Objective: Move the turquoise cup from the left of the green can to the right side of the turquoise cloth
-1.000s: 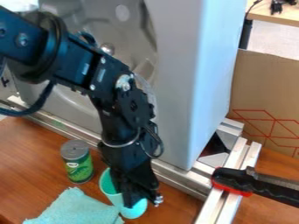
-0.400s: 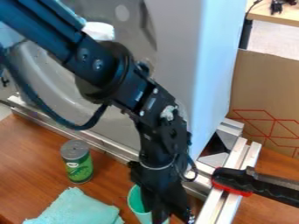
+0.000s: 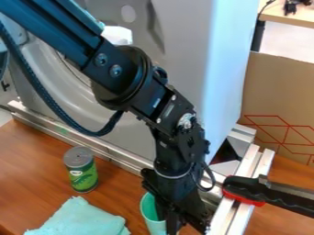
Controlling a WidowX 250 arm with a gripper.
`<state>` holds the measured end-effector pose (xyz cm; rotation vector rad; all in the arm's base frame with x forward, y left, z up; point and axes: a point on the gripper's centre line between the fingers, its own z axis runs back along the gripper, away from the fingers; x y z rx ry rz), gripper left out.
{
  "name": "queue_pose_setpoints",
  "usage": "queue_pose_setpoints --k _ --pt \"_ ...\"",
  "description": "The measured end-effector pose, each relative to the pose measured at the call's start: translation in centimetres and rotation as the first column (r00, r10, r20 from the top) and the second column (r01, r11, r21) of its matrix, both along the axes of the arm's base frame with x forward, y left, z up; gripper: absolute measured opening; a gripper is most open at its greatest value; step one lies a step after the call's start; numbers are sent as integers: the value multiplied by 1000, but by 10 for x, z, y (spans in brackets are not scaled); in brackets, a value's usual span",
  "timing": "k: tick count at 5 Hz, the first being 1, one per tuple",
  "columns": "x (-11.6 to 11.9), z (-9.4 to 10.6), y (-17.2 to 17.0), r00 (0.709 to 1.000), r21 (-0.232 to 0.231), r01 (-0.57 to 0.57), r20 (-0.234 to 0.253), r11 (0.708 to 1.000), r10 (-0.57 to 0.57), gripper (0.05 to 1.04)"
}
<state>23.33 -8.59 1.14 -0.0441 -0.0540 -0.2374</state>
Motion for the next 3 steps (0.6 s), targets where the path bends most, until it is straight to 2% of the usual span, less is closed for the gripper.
queue_pose_setpoints --k 1,2,3 --pt "-11 3 0 1000 -41 25 6 999 -25 343" --pt "-13 26 12 997 -104 16 79 994 -8 642" --pt "-15 47 20 992 -144 7 128 989 12 938"
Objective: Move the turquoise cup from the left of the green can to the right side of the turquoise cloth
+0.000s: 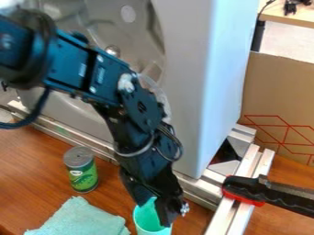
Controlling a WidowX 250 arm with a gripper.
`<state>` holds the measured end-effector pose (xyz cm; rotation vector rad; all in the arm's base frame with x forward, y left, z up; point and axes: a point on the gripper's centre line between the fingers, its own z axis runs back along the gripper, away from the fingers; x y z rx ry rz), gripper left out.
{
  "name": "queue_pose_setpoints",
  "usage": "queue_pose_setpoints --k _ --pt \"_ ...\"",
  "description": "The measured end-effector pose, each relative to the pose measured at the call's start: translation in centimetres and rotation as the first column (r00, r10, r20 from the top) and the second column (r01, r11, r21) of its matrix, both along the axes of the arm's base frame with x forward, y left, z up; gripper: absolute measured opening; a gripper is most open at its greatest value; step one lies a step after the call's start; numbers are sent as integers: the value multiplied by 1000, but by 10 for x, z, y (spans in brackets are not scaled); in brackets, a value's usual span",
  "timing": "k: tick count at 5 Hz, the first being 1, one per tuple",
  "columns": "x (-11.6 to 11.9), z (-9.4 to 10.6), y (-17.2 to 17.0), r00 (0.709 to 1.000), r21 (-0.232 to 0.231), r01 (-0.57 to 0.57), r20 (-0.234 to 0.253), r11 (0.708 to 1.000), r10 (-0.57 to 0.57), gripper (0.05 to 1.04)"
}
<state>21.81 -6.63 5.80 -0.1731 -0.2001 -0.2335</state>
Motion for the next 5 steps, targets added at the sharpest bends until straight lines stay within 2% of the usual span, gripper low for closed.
queue_pose_setpoints --k 1,2,3,4,5 --pt "-6 15 10 1000 7 -8 10 1000 8 1007" --pt "-26 39 52 997 89 -72 22 993 70 1001" --pt "-48 41 95 988 182 -129 -63 975 142 1001" --pt "-61 34 115 972 215 -133 -160 967 169 1001" --pt "-57 26 125 971 206 -83 -205 975 126 1001"
